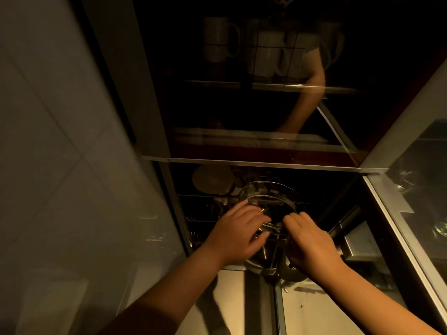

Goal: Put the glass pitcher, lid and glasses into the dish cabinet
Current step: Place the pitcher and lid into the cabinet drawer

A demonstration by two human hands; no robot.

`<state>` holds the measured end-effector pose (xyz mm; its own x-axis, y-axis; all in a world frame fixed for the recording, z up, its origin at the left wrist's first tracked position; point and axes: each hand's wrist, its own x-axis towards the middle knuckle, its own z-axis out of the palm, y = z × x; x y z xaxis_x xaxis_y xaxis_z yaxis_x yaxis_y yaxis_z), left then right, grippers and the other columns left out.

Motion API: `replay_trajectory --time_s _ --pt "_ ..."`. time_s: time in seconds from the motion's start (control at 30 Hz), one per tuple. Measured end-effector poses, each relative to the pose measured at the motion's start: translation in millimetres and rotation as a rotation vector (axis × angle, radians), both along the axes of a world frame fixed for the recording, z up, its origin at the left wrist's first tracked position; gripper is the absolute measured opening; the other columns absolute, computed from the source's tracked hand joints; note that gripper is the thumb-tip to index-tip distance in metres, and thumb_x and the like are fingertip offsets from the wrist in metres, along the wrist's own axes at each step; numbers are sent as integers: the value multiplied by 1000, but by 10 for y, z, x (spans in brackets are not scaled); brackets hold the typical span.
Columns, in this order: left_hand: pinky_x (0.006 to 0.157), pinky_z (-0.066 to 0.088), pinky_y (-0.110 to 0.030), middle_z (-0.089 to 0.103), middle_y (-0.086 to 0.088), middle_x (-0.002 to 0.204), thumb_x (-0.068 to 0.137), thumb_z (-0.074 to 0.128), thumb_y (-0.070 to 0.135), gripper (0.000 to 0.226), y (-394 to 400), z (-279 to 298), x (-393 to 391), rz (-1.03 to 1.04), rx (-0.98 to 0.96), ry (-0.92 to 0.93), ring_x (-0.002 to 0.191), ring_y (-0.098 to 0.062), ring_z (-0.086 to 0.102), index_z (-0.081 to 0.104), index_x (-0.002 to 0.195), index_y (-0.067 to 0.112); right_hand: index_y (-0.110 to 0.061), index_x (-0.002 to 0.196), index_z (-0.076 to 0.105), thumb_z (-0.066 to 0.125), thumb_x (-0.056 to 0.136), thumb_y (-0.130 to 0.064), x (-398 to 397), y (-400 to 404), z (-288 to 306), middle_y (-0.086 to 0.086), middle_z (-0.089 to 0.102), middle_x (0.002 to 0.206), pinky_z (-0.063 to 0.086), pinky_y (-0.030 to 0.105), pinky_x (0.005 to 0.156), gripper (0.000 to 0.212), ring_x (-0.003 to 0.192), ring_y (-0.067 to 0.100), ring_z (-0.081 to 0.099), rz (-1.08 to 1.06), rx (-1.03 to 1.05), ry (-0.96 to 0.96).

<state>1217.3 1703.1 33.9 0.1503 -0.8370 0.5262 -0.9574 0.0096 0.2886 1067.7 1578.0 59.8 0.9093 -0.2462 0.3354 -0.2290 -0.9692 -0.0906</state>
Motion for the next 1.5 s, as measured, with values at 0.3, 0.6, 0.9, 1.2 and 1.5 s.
replay_trajectory --time_s 0.3,0.6,0.9,1.2,1.5 --pt "65 39 -21 59 2 75 78 72 40 28 -31 204 -130 -67 -34 -227 68 -11 54 60 84 15 -20 88 46 77 56 -16 -129 15 136 -5 53 81 17 11 39 45 72 10 41 62 -13 29" --pt "76 28 -15 57 3 74 84 57 42 28 -8 432 -256 -90 -47 -193 73 -6 48 58 83 14 -12 96 52 81 43 -14 -292 -40 409 1 57 89 27 11 41 60 80 16 51 180 -130 5" --pt "70 26 -14 41 12 71 80 61 40 25 -6 720 -188 -56 -86 -131 69 0 35 53 76 16 -11 125 45 52 88 -21 -609 -264 516 8 49 132 24 35 114 40 127 22 41 694 -343 -98" --pt "69 24 -8 31 18 66 80 72 28 34 -3 1051 -189 -92 93 -48 62 -5 37 39 73 23 -18 101 59 47 88 -20 -518 -293 837 -3 66 95 36 33 98 18 93 17 59 1071 -701 199" --pt "74 25 -1 42 17 71 82 69 33 20 -3 1177 -174 -36 158 21 67 3 39 51 83 24 -16 105 55 53 90 -22 -446 -188 962 1 64 90 49 31 83 16 83 19 60 1117 -688 111"
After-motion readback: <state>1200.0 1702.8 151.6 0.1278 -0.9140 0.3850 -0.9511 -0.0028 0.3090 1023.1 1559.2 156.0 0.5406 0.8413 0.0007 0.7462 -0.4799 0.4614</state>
